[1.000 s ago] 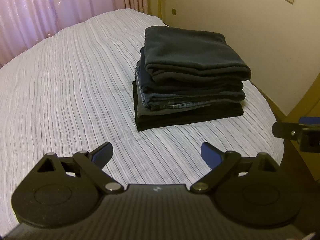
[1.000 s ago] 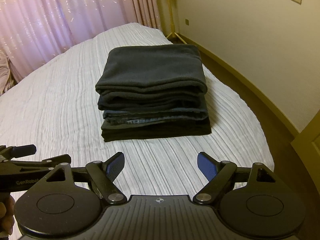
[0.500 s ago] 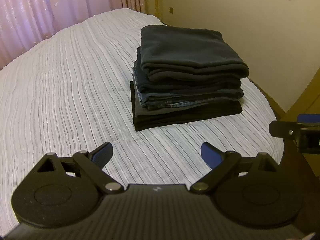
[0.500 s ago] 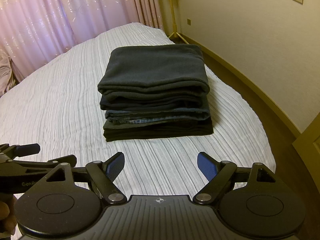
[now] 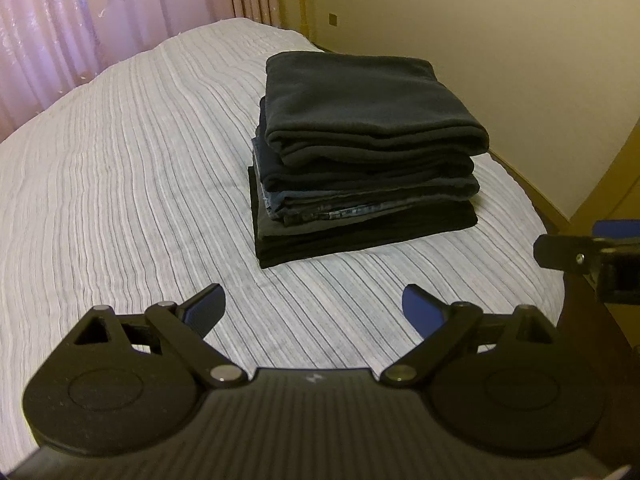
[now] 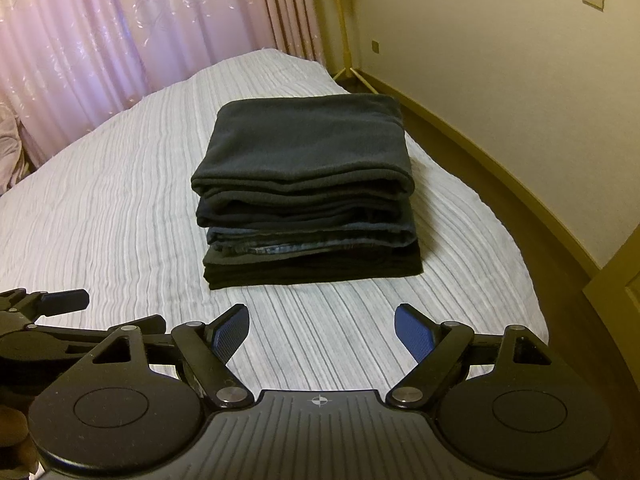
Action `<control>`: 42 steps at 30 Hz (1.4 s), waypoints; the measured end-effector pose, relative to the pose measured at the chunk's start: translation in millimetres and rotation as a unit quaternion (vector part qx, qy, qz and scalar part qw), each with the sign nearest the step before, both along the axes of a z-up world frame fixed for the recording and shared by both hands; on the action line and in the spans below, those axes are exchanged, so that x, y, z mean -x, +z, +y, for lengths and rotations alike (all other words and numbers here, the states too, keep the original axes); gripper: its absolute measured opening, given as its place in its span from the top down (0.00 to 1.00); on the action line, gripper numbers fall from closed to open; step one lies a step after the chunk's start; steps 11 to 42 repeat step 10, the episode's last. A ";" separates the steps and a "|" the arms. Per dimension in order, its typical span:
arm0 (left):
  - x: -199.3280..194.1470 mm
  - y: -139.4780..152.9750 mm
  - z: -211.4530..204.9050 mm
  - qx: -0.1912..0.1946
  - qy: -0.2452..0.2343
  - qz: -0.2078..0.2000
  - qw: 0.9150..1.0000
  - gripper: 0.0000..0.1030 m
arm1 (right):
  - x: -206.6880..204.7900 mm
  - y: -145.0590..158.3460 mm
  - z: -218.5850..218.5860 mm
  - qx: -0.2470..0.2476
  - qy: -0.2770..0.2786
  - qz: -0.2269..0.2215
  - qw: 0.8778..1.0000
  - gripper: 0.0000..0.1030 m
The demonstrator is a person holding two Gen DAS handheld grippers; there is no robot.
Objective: Fold clothes
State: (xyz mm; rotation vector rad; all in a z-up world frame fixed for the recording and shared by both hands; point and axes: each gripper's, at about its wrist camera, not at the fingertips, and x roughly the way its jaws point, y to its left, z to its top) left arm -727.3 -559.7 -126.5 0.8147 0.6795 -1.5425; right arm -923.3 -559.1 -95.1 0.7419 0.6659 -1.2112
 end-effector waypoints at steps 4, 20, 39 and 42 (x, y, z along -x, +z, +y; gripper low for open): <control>3.6 0.1 -1.7 0.000 -0.003 -0.002 1.000 0.09 | 1.6 0.3 -1.3 -0.001 -0.003 -0.001 1.000 0.20; 8.5 0.0 -1.8 0.003 -0.009 -0.001 1.000 0.09 | 5.0 0.7 -1.5 -0.001 -0.009 0.000 1.000 0.20; 8.5 0.0 -1.8 0.003 -0.009 -0.001 1.000 0.09 | 5.0 0.7 -1.5 -0.001 -0.009 0.000 1.000 0.20; 8.5 0.0 -1.8 0.003 -0.009 -0.001 1.000 0.09 | 5.0 0.7 -1.5 -0.001 -0.009 0.000 1.000 0.20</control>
